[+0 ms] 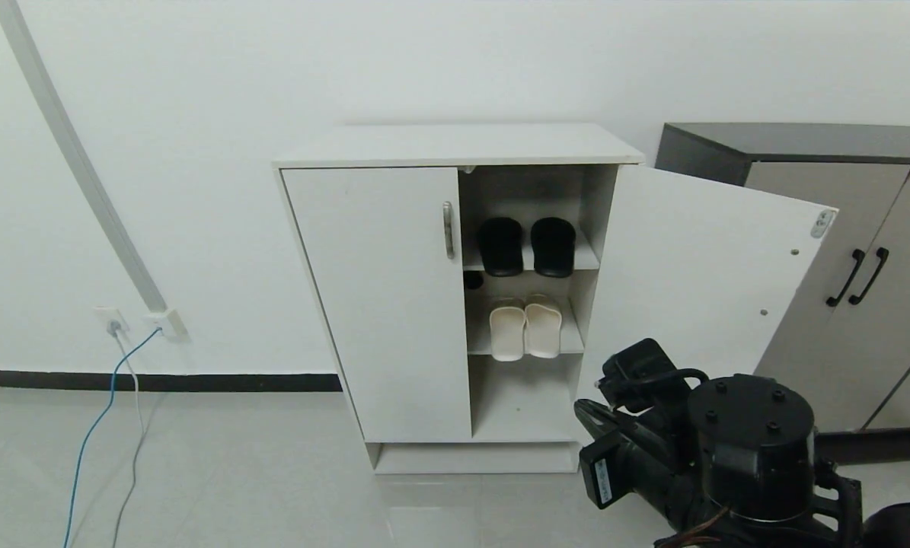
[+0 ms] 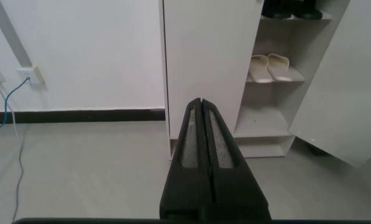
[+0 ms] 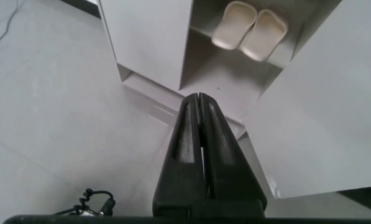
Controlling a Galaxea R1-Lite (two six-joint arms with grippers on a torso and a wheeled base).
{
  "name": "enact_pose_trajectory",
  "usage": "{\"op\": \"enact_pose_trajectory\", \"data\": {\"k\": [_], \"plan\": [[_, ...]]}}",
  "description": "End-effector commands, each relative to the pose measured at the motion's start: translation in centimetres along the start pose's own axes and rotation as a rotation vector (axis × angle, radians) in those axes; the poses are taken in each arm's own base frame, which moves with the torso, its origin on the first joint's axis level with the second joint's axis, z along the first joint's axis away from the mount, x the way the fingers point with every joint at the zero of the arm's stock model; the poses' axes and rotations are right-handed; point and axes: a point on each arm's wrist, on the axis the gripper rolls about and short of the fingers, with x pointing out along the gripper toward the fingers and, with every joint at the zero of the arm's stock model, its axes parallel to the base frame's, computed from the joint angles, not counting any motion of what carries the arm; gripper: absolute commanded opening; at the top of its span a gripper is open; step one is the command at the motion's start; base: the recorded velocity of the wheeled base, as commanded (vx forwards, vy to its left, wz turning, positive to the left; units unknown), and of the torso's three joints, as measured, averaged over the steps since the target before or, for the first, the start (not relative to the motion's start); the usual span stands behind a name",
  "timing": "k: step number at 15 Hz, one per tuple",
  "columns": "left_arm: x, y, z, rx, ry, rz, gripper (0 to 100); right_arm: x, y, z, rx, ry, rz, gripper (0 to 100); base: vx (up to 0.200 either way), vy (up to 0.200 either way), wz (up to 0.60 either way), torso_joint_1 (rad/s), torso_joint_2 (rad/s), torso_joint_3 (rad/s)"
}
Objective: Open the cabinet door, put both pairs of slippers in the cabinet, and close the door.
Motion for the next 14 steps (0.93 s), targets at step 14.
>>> {"op": "enact_pose_trajectory", "data": {"k": [14], "plan": [[0.01,0.00,0.00,0.000,0.001,0.000,0,-0.06,-0.01,-0.26,-0.006,0.008,0.001,0,0.000,0.000,0.00,0.165,-0.49,-0.320]]}}
